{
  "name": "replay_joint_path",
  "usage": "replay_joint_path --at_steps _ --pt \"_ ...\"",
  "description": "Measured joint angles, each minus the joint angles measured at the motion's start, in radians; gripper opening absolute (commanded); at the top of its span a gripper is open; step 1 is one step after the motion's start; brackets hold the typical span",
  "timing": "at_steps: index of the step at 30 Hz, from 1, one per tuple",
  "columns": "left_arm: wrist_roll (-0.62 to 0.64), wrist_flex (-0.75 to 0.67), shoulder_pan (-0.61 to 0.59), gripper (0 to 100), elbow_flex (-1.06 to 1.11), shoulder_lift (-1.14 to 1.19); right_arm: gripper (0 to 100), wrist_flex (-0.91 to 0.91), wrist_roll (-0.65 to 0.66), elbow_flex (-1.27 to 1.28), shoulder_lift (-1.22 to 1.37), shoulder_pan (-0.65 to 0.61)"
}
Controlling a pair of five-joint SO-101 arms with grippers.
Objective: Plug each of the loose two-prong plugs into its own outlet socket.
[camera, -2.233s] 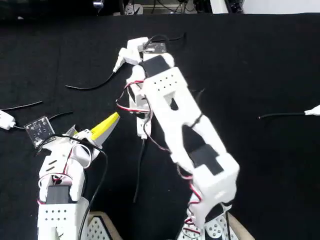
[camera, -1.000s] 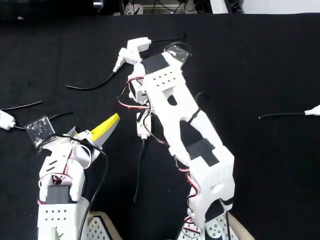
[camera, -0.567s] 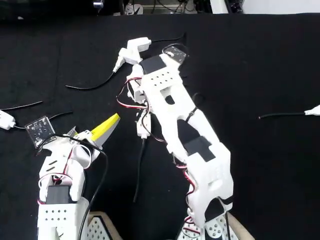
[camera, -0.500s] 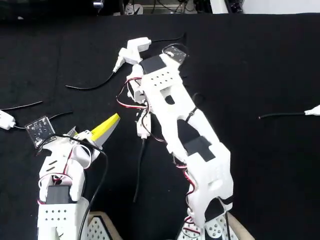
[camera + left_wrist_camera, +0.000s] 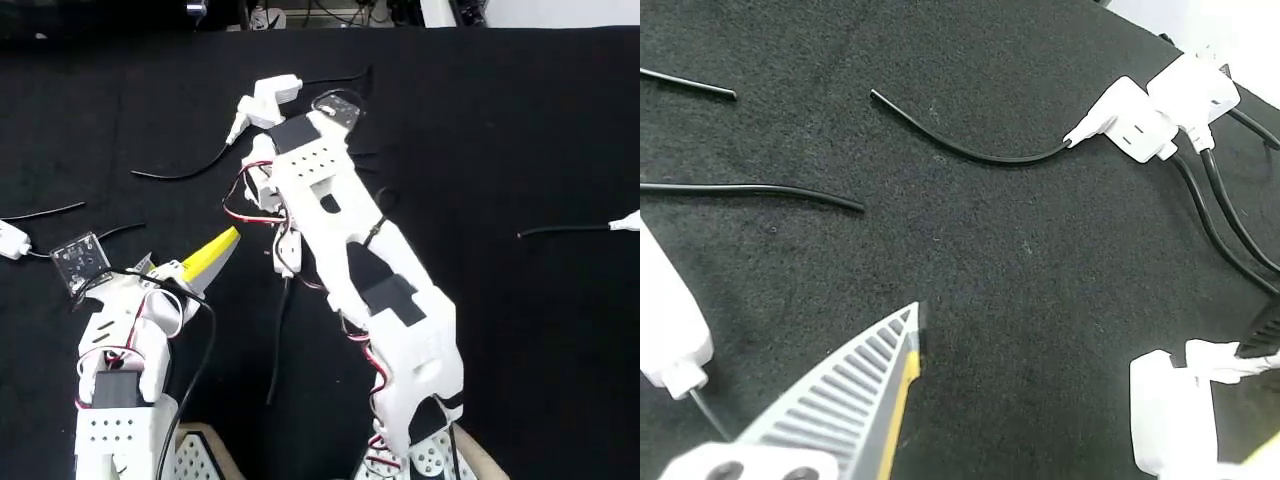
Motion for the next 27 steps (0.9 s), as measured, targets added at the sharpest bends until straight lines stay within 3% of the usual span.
replay_joint_path --at_steps 18,27 --pt "0.0 0.0 0.0 54 0.0 0.0 1.3 0.051 0.0 0.0 0.0 0.0" --pt "0.0 0.0 0.0 54 0.0 0.0 1.3 -0.009 0.0 -0.035 0.075 -0.006"
